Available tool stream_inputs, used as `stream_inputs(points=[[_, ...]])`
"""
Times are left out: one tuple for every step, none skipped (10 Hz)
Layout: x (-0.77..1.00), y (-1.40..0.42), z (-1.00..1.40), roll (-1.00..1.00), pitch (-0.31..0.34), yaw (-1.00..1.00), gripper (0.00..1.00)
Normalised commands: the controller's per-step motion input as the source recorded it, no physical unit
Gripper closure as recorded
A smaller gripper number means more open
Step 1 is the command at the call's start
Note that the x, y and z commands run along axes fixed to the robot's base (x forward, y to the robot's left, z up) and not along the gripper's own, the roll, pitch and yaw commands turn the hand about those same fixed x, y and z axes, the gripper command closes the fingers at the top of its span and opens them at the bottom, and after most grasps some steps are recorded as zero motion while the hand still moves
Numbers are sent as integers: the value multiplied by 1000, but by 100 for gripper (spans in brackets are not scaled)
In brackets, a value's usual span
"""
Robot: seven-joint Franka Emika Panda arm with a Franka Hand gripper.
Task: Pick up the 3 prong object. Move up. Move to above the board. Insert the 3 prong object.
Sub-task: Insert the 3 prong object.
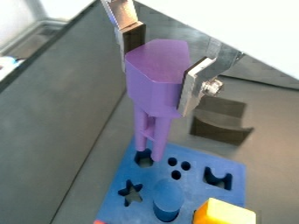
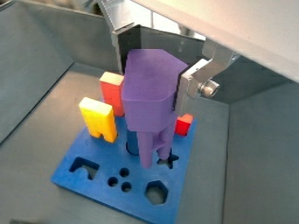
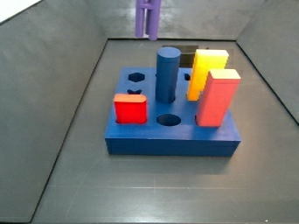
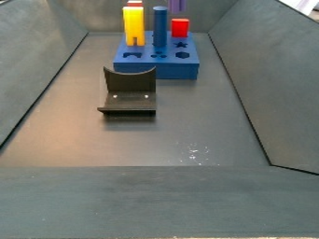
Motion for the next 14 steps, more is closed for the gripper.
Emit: stream_inputs(points=[[309,211,0,-204,0,-577,100],[286,203,0,-200,0,-589,100],[249,137,0,-186,0,-660,100],[226,183,0,-194,0,-609,100],[223,163,0,-189,0,-631,100],[206,151,-6,-187,0,-646,100],[226,171,-97,-171,0,-640,100],[191,177,-223,-140,-3,-671,100],[209,197,-240,-141,0,-649,100],[171,157,-217,-150,-11,-680,100],[106,154,-223,-139,-23,-686,100],[123,146,-211,-146,-21,-694,100],[126,94,-254,-129,-16,-723,100],[109,0,-320,-57,-27,-711,100]])
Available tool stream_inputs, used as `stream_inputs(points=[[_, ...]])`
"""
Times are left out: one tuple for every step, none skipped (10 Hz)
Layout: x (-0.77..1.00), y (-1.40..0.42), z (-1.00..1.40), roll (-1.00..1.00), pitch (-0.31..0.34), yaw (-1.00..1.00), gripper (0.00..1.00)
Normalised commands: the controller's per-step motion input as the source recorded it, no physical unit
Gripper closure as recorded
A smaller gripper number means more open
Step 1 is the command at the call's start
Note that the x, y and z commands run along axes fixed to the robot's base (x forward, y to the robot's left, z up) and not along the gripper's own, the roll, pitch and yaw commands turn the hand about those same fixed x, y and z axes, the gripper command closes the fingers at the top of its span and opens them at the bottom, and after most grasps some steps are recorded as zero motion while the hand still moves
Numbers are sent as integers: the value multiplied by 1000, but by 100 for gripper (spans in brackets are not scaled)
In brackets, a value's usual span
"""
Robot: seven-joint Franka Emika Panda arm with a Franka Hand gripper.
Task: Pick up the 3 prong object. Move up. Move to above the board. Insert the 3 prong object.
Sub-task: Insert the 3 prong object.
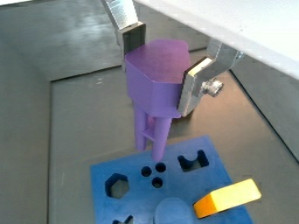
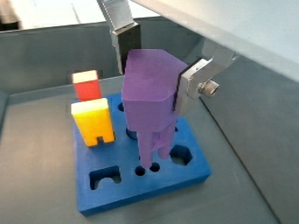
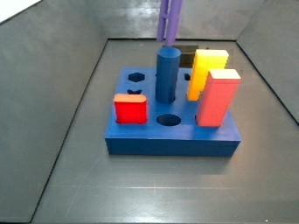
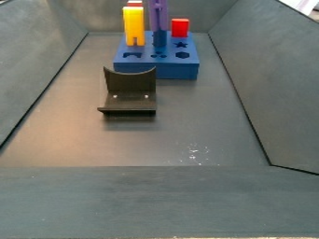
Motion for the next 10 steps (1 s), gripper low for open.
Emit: stream_inputs(points=[[231,0,-337,-33,0,-631,100],[177,0,-349,-3,0,-600,100],[191,0,-263,-34,0,-551,100],[146,0,-274,-41,0,-574,100],[183,29,-249,-57,0,-534,100],[154,0,-337,-21,0,-491,100],[100,0,-377,-33,-36,-469,100],[6,0,-429,-14,-13,-423,100],[0,0,-363,-9,-17,-377,100],[-100,0,-351,0,-34,-377,100]])
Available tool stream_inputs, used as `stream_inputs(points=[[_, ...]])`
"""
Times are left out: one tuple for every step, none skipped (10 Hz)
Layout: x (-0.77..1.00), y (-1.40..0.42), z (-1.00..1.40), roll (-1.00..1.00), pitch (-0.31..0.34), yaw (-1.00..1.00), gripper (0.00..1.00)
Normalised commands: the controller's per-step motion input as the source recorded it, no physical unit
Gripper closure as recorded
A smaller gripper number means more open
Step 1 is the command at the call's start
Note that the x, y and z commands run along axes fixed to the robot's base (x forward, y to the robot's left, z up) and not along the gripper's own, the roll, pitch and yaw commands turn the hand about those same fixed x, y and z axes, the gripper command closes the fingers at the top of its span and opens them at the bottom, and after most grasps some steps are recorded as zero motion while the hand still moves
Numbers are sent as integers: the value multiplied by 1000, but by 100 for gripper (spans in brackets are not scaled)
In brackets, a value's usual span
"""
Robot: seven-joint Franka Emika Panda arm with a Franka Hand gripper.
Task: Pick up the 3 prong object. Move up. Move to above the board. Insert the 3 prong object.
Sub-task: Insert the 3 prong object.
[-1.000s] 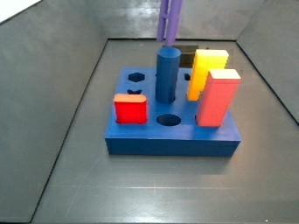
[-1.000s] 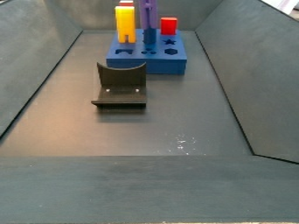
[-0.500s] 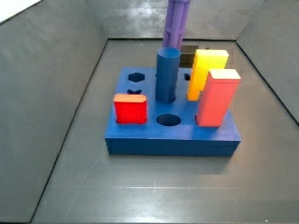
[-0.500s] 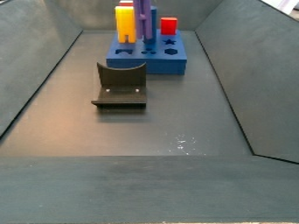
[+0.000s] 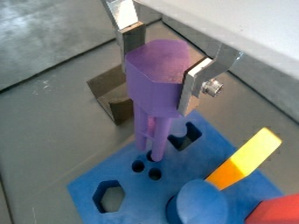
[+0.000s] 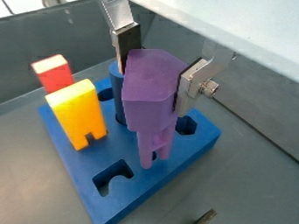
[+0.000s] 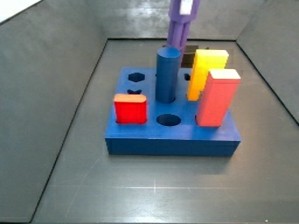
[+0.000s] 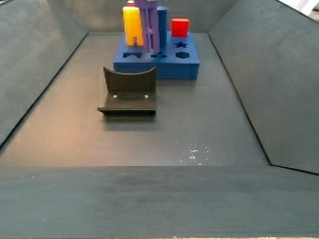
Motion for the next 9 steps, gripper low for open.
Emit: stream_inputs(points=[[-103,0,-314,0,-24,-300,100],[-223,0,-283,0,-37,-326,100],[-131,0,-249,0,-9,-263,100],[-149,-11,-280,13,-23,-169,100],[-149,-77,-289,16,-34,-143,100],[-151,-34,-269,0,-49,-103,100],[-54,-46,-77,0,-14,-6,100],[-17,0,0,0,0,-14,100],[-37,-77,0,0,-11,0,100]])
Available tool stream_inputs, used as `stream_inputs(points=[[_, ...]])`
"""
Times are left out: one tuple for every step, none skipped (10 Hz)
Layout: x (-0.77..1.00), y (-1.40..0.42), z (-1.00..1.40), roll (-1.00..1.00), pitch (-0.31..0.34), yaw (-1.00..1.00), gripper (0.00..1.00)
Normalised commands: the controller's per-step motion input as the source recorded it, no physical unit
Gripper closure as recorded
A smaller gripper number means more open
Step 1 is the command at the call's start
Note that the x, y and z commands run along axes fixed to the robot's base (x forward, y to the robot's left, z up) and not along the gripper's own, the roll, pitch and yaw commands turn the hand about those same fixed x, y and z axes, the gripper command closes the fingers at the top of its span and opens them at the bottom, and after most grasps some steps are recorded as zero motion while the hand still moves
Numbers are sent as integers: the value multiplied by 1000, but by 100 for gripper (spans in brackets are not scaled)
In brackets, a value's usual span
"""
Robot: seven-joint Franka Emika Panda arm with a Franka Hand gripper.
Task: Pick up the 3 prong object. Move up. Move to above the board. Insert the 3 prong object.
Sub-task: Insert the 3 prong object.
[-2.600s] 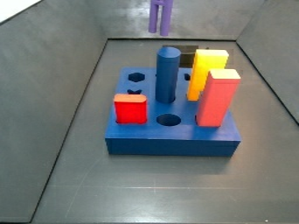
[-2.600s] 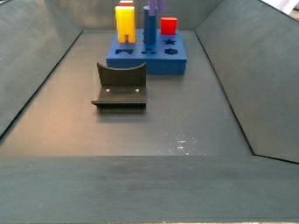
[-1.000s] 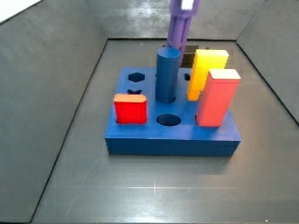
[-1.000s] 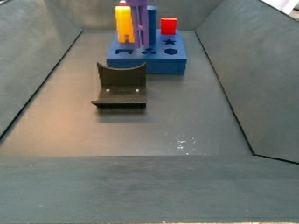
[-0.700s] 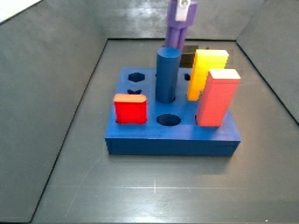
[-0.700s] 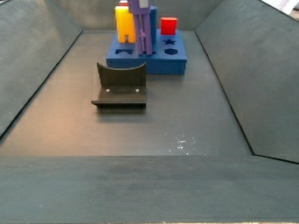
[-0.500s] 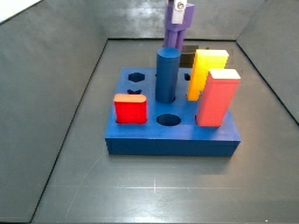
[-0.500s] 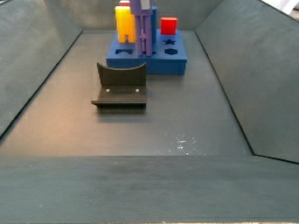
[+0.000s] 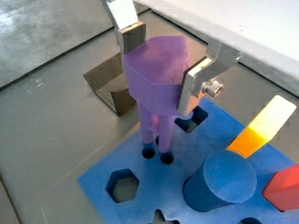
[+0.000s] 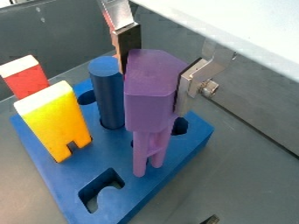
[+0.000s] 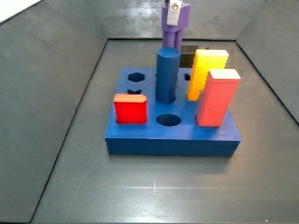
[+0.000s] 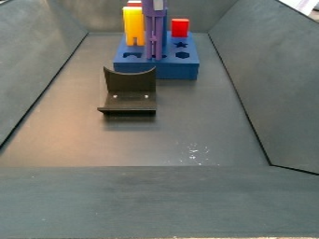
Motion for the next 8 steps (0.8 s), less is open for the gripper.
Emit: stream_inputs(points=[[-37,-146,-69,0,-26,0,100],[-71,-94,-71,0,-30,0,100],[-57,-54,-60,0,-21,0,100],[-6,-66,-63,0,-1,-40,100],[-171,-51,-217,43,-10,-20,100],[-269,-74,-291,59,-29,-17,100],[-229,-60,-237,36,-13,-37,100],[-237,-63,-251,41,-20,-26,100]])
